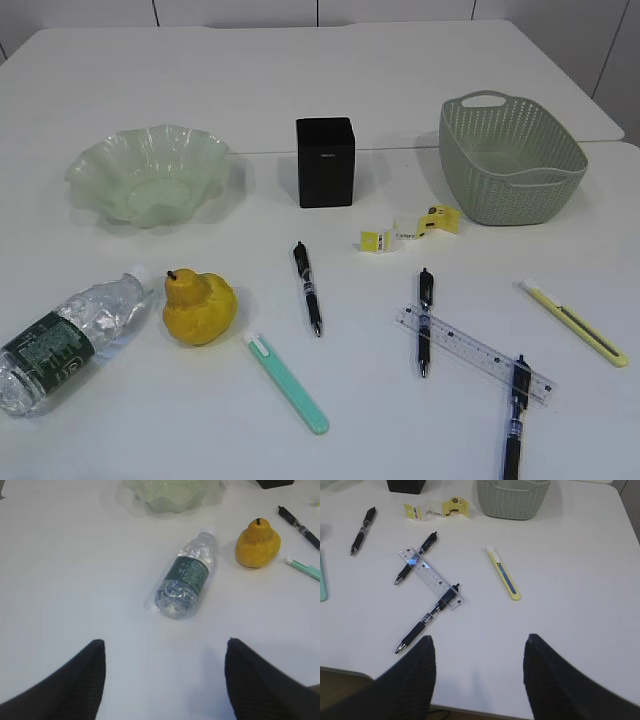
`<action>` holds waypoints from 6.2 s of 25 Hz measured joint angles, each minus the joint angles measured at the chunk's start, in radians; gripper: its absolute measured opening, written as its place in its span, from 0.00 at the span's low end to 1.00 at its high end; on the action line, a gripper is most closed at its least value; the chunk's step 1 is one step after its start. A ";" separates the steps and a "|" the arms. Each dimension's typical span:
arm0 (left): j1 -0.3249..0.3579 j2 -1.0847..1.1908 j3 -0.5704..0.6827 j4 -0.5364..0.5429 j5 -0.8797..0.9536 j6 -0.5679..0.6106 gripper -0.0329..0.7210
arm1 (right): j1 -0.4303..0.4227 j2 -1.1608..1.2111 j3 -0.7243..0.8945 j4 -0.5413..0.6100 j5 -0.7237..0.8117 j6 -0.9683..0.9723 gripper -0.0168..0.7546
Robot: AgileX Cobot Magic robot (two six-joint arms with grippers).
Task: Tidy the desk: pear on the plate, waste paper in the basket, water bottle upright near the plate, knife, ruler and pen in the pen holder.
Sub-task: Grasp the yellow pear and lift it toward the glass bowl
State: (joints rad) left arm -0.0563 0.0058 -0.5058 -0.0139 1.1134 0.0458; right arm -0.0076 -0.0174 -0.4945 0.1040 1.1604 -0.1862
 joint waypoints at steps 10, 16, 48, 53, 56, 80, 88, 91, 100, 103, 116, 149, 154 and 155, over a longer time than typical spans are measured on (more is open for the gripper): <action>0.000 0.000 0.000 0.000 0.000 0.000 0.74 | 0.000 0.000 0.000 -0.005 0.000 0.015 0.60; 0.000 0.032 -0.019 0.002 -0.009 0.000 0.74 | 0.000 0.065 0.000 -0.067 -0.016 0.122 0.60; -0.127 1.193 -0.772 -0.042 0.129 0.049 0.74 | 0.000 1.376 -0.707 -0.087 0.067 0.235 0.60; -0.206 1.340 -0.877 -0.045 0.129 0.053 0.74 | 0.000 1.460 -0.733 -0.083 0.067 0.237 0.60; -0.246 1.429 -0.938 -0.045 0.129 0.053 0.74 | 0.000 1.492 -0.733 -0.081 0.067 0.237 0.60; -0.324 1.900 -1.093 -0.160 0.118 0.053 0.74 | 0.000 1.507 -0.733 -0.025 0.067 0.237 0.60; -0.324 1.942 -1.094 -0.164 0.114 0.053 0.74 | 0.000 1.507 -0.733 -0.010 0.067 0.237 0.60; -0.324 1.966 -1.094 -0.164 0.112 0.053 0.74 | 0.000 1.507 -0.733 -0.008 0.067 0.237 0.60; -0.324 2.021 -1.094 -0.168 0.104 0.053 0.74 | 0.000 1.507 -0.733 -0.005 0.067 0.237 0.60; -0.324 2.035 -1.090 -0.182 0.102 0.053 0.74 | 0.000 1.507 -0.733 -0.005 0.067 0.237 0.59; -0.342 2.056 -1.088 -0.168 0.101 0.053 0.74 | 0.000 1.509 -0.733 -0.005 0.067 0.237 0.59; -0.342 2.089 -1.060 -0.165 0.098 0.053 0.68 | 0.000 1.509 -0.733 -0.005 0.067 0.237 0.59; -0.342 2.089 -1.060 -0.135 0.098 0.053 0.66 | 0.000 1.509 -0.733 -0.005 0.067 0.237 0.59; -0.342 2.089 -1.060 -0.132 0.098 0.053 0.66 | 0.000 1.509 -0.733 -0.005 0.067 0.237 0.59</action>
State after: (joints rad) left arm -0.3985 2.0953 -1.5654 -0.1463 1.2117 0.0986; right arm -0.0076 1.4917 -1.2276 0.0992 1.2274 0.0504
